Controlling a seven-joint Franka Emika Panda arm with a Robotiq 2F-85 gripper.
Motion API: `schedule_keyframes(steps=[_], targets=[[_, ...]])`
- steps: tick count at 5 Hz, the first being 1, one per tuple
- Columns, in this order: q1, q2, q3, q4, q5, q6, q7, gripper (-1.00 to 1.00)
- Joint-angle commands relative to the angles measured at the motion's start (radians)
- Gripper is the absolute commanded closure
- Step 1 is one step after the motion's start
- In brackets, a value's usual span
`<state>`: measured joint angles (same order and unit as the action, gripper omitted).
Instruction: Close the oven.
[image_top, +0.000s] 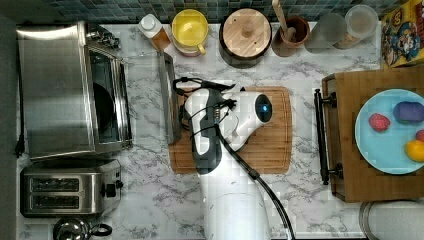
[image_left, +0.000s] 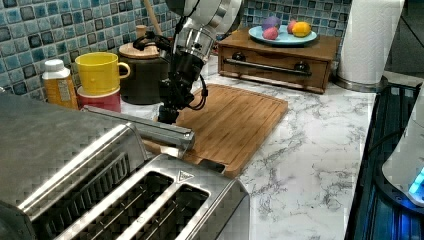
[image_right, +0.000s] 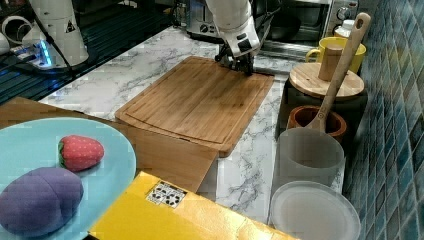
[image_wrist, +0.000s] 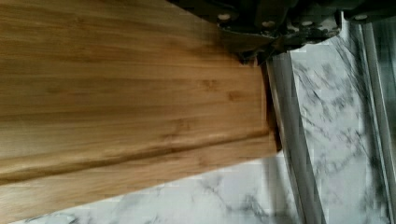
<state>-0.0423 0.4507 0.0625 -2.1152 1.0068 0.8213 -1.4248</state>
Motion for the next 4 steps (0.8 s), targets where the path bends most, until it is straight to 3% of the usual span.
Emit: schedule_keyframes(steps=[1,4], targets=[[-0.026,-0.055,0.034,0.15,0.066,-0.045,-0.029,1.0],[0.016,0.001,0.076,0.192,0.022,-0.027,-0.07,1.0]])
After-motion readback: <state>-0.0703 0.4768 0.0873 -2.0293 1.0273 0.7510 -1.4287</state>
